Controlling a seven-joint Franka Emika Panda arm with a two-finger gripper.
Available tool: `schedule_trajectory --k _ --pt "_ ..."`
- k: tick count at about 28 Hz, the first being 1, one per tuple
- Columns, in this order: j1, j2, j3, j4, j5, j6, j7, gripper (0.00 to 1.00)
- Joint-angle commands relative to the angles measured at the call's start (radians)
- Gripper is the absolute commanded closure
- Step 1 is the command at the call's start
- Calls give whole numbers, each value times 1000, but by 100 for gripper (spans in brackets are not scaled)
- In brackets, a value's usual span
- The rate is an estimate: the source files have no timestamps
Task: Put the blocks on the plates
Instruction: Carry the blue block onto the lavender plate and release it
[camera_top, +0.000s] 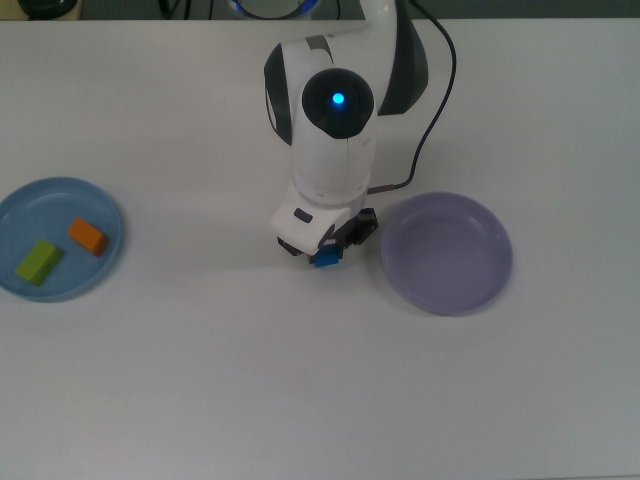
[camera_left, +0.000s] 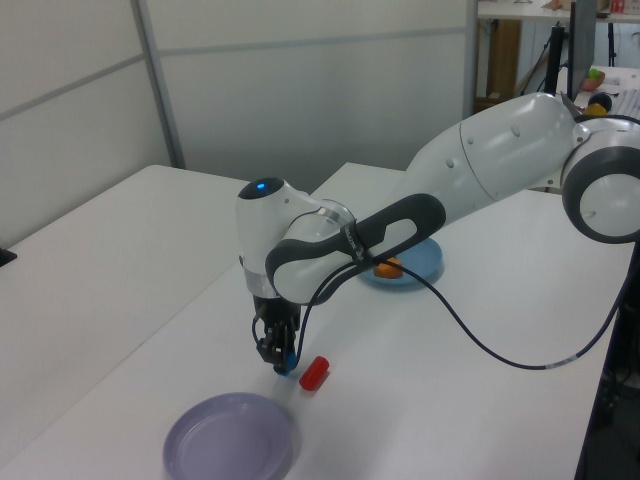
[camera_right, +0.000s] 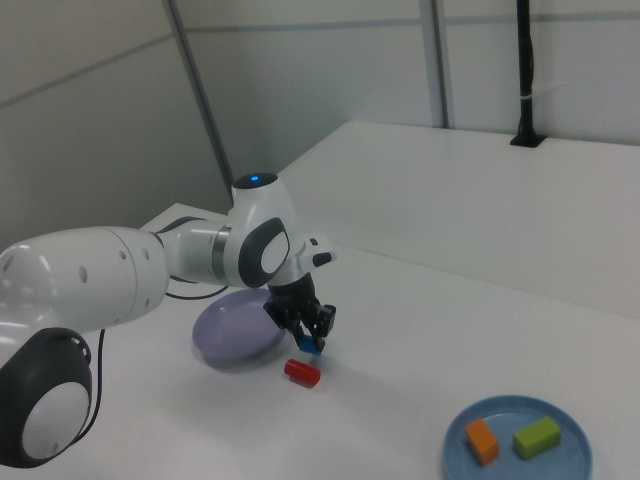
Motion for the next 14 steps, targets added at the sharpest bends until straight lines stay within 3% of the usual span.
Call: schedule_trajectory --k 1,11,14 --pt "13 -37 -4 2 5 -49 10 97" --pt "140 -30 -1 19 -1 -41 139 97" --pt "150 -31 -1 22 8 -43 152 97"
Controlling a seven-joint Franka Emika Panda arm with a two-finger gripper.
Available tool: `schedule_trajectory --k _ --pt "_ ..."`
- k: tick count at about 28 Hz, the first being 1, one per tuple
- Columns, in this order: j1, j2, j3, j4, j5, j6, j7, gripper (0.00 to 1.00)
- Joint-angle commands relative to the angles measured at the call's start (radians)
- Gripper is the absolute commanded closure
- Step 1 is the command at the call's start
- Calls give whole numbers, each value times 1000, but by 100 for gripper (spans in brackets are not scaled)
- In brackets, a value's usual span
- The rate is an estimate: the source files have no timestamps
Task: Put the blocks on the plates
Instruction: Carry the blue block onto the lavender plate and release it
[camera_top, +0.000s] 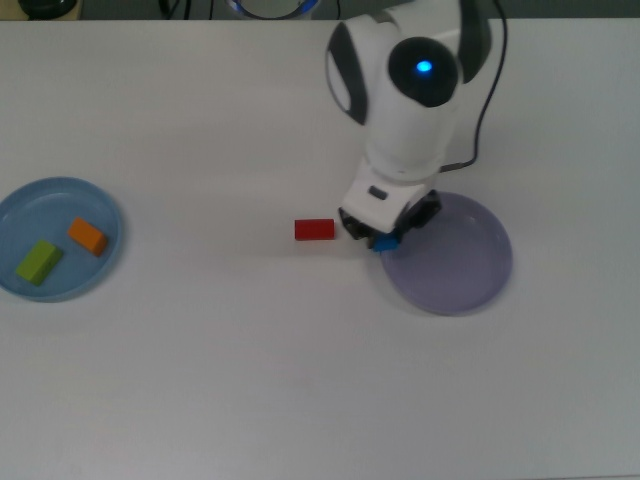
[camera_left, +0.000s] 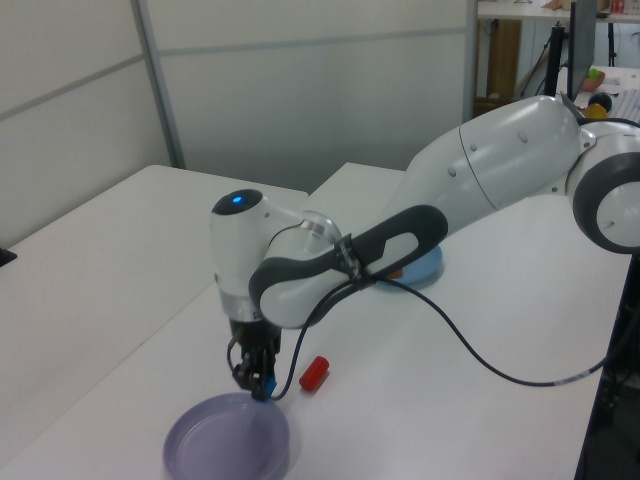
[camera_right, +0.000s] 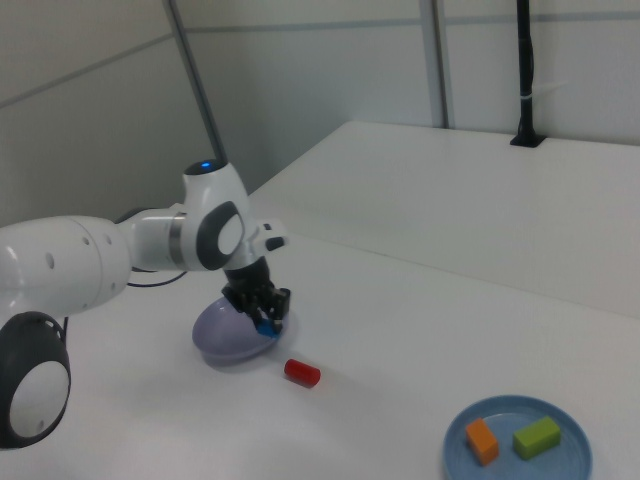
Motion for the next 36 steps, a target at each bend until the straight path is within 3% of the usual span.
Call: schedule_trajectory --k 1,10,11,15,17,19,22,28,32,36 --pt "29 -11 -12 15 9 -24 36 97" --pt "91 20 -17 27 -8 -14 116 87" --pt "96 25 -17 27 -10 -2 140 77" --pt "107 23 -17 27 -20 14 174 56" --pt "107 23 -17 27 -28 12 176 34" --pt "105 20 -18 27 -26 9 176 28" --pt "99 11 -21 26 -23 0 177 0" --pt "95 -18 -63 20 -28 -49 163 0" --pt "73 -55 -107 -3 -19 -110 55 0" --pt "15 -86 -110 -34 -10 -149 -102 0"
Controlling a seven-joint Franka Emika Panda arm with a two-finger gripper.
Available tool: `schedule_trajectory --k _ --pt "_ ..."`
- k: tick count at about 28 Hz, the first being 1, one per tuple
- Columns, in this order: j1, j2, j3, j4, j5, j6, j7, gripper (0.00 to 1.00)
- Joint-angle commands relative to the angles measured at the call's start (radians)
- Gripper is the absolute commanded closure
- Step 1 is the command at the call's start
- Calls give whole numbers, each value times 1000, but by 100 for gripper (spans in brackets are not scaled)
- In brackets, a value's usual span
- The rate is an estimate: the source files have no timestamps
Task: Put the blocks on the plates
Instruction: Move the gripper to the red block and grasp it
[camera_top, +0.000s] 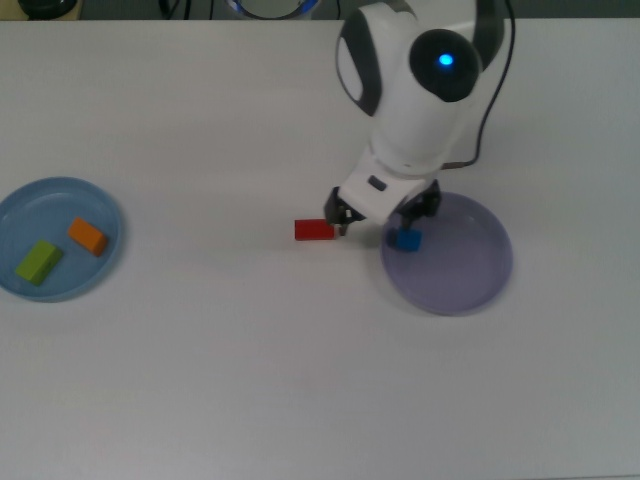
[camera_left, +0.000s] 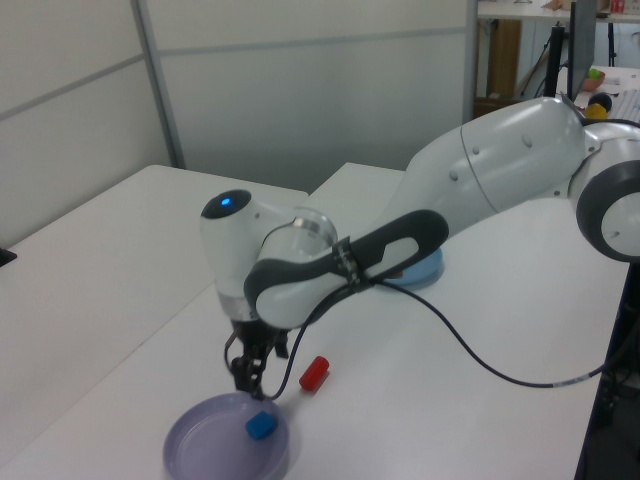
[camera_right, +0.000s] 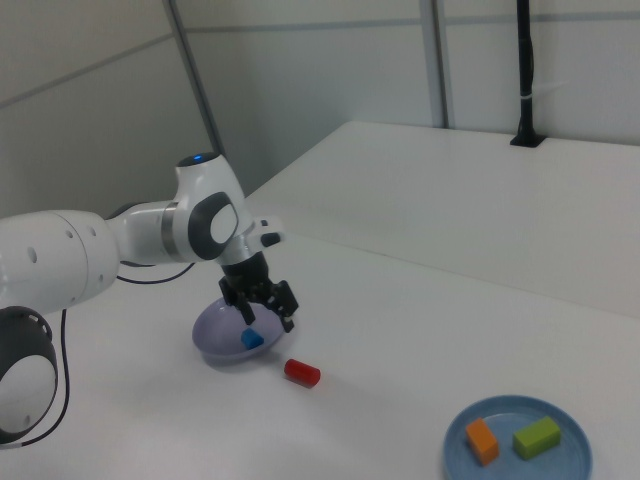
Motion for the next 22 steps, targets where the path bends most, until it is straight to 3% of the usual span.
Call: schedule_trajectory --k 1,9,22 --pt "-60 -63 -11 -60 8 -52 -171 0" --pt "-87 -49 -14 -112 5 -46 -315 0" --pt "-94 -8 -14 -112 5 -22 -308 0"
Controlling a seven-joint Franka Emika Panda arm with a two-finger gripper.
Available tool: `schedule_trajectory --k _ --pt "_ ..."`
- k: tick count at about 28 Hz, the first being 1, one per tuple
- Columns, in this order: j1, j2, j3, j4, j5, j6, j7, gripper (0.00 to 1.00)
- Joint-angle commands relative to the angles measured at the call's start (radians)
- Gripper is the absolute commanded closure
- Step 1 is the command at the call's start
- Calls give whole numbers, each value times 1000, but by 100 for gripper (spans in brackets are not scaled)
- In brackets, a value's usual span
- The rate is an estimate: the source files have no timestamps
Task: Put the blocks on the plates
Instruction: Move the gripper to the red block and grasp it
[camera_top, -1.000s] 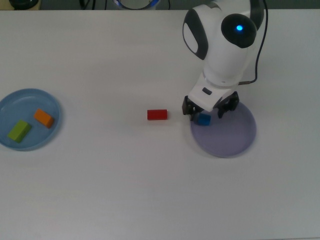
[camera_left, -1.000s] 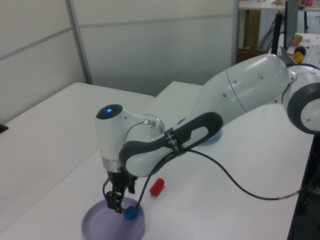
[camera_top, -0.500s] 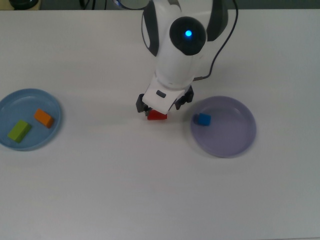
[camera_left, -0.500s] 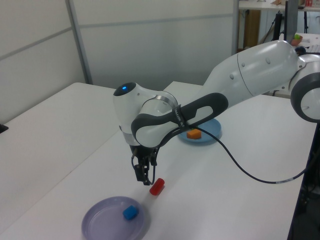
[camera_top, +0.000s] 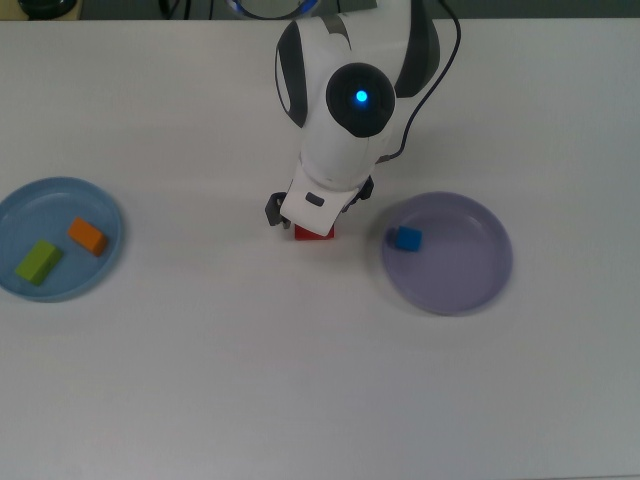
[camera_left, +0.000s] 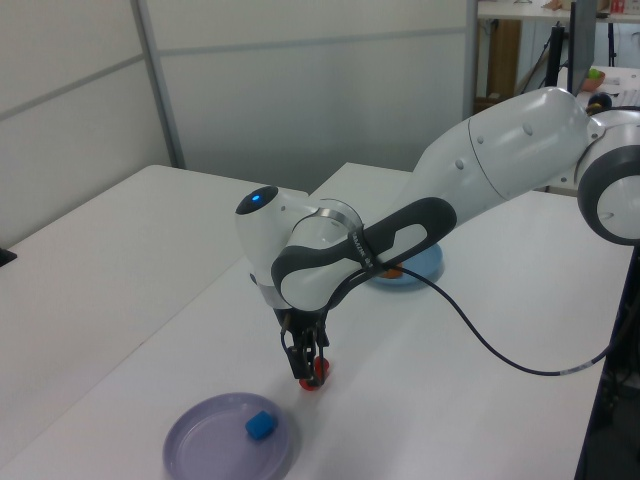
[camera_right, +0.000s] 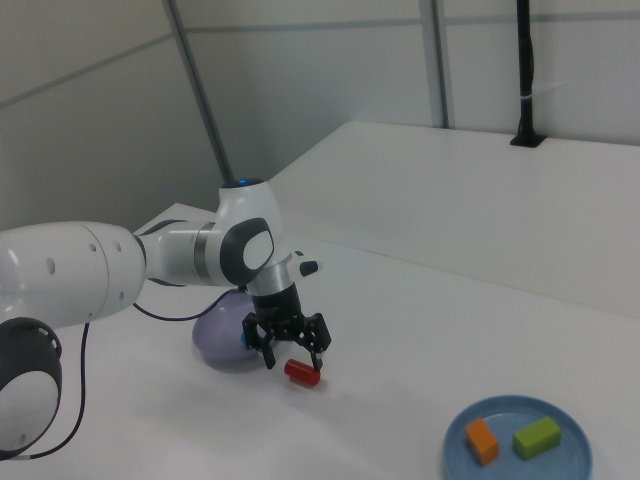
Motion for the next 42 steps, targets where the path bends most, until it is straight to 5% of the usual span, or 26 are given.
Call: schedule_trajectory --k 1,15,24,42 --pt "-1 11 -7 -13 4 41 -17 0" --pt "-9 25 -9 -14 4 65 -12 13" --pt "-9 28 -9 -14 4 65 -12 40" --pt "-4 -7 0 36 33 58 15 41"
